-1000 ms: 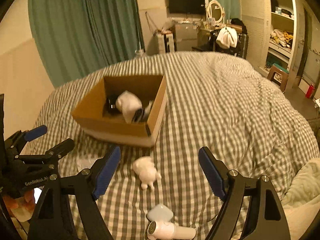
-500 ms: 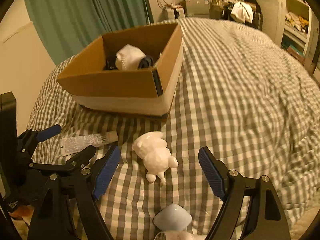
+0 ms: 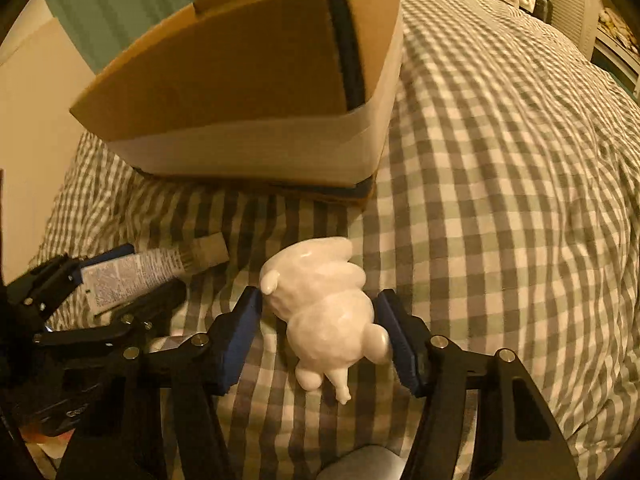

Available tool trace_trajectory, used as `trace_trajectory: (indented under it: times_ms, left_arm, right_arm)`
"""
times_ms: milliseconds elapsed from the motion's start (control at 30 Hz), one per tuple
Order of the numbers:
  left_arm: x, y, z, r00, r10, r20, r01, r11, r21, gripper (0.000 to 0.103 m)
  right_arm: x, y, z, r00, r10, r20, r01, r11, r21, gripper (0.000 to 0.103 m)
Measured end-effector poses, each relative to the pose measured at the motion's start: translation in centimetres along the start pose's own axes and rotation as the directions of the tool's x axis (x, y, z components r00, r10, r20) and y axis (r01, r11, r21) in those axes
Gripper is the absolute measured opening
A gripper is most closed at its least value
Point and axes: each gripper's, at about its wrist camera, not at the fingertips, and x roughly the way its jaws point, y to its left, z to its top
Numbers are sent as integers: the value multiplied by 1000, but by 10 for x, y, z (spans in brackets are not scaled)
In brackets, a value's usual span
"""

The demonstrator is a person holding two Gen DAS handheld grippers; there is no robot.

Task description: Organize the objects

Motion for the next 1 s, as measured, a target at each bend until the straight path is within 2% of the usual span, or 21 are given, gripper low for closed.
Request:
trace_trajectory:
  times_ms: [33,67,167,367,467,667,800,1000]
  left_arm:
    - [-1,-1,-1,1000,5,3,-5,1000,8,53]
    - [-2,-1,-2,1000,15,6,-15,1000,15,40]
    - [-7,3,-7,1000,22,12,-23,999,23,32]
    - [-31,11,-16,999,6,52,-7,999,31,15]
    - [-41,11,-21,998,-3,59,1,999,32,11]
    - [-57,12,-30,998,-18,66,17,1000,24,9]
    - [-65,24,-27,997,-53,51,54,998,-13,9]
    - [-92,21,-24,993,-45,109,45,999,2,5]
  right_arm:
    - [3,1,-1,1000,-6,-8,6,1000,1,59]
    - [4,2,-3,1000,-8,-14,8,1000,6,57]
    - [5,5,-6,1000,-21,-17,21,1000,12,50]
    - [-5,9,-14,1000,-18,-2,18,999,35,50]
    - [-15,9,-19,1000,7,11,-8,998,66,50]
    - [-33,16,-28,999,7,34,-10,997,73,50]
    - [-45,21,-33,999,0,48,-3,998,65,50]
    - [-62,38,-41,997,-13,78,10,999,38,50]
